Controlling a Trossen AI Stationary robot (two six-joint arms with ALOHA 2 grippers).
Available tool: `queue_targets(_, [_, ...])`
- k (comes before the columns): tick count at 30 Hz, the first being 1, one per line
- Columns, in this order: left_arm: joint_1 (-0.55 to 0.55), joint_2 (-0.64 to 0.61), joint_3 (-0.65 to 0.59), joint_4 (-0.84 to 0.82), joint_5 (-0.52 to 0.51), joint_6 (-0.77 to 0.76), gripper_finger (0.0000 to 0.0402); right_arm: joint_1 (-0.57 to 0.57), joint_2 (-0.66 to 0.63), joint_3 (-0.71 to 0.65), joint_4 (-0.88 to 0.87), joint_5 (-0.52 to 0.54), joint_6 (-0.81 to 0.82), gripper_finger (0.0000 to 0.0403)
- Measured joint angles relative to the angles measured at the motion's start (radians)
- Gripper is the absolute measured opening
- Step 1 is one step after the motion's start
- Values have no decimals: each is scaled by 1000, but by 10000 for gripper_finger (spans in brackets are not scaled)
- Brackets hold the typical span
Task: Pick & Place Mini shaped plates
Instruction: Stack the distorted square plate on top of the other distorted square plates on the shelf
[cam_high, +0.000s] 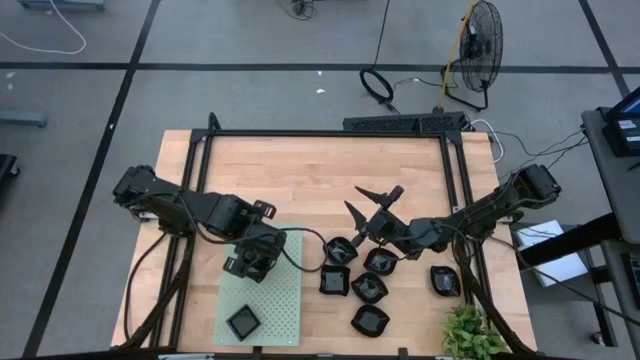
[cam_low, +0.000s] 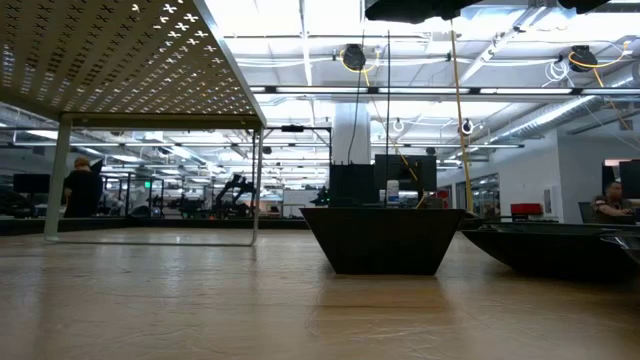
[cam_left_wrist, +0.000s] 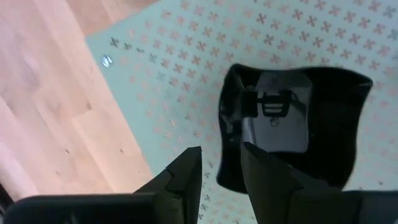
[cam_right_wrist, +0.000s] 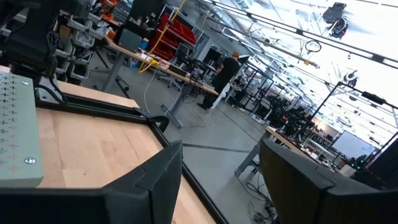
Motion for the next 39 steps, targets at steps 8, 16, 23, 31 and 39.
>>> queue_targets(8, [-12,-75,-30,145,-54,-76,118,0,0,0,-117,0,131,201])
queue_targets(16, [-48,-356,-260,447,-276,-77,118,-20,-5,0,-375,-221,400,201])
queue_targets(23, [-52,-608,-622,844,-429,-17,118,-74,13,156,-825,-597,696,201])
queue_targets(31, [-14,-742,-887,1155,-570,-15,118,-58,236,364,-1203,-815,877,199])
queue_targets(39, [3,-741,-911,1178,-578,7,118,-46,354,396,-1237,-906,1052,177])
